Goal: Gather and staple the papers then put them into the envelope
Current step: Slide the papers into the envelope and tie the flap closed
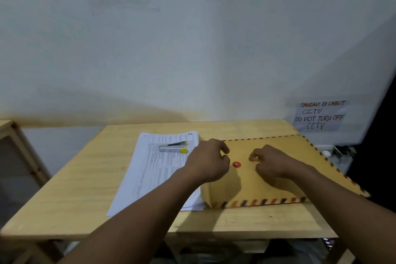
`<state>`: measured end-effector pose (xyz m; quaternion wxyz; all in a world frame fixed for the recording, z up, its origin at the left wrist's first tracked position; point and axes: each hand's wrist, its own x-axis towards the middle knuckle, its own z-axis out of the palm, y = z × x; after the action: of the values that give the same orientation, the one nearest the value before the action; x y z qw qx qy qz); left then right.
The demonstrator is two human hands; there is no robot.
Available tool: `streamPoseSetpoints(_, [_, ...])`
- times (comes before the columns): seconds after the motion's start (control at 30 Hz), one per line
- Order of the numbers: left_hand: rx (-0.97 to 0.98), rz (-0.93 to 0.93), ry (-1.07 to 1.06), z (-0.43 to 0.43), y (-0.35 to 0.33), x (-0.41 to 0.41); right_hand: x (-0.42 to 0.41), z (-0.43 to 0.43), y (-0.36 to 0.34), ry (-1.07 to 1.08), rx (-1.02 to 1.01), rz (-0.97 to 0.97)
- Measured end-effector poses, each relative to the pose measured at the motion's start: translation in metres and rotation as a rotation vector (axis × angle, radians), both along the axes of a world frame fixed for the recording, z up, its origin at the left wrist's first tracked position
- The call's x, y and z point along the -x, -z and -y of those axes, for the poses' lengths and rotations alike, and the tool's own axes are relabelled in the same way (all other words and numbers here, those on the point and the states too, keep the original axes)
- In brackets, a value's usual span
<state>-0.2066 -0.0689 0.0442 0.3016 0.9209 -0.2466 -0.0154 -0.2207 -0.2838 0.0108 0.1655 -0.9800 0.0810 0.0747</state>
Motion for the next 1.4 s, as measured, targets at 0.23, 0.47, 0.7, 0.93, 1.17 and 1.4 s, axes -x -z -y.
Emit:
streamPoseSetpoints(0.23, [-0.302,0.119,0.121,-0.004,0.020,-0.022,-0.001,0.010,0.001,-0.039,-0.086,0.005])
streamPoseSetpoints(0.47, [-0.482,0.082,0.127,0.002,0.023,-0.020,-0.005,0.013,0.008,-0.016,-0.073,0.018])
streamPoseSetpoints(0.7, [-0.255,-0.052,0.239,0.009,0.021,-0.013,-0.016,0.000,0.017,0.012,-0.080,0.038])
streamPoseSetpoints(0.93, [-0.215,0.027,0.103,-0.006,0.031,-0.024,-0.011,0.004,0.013,-0.094,-0.133,0.054])
streamPoseSetpoints(1.17, [-0.223,0.012,0.146,-0.009,0.037,-0.027,-0.019,-0.003,0.012,-0.098,-0.155,0.037])
streamPoseSetpoints(1.4, [-0.137,0.095,0.114,-0.034,0.028,-0.033,-0.034,-0.024,0.004,-0.066,-0.104,0.100])
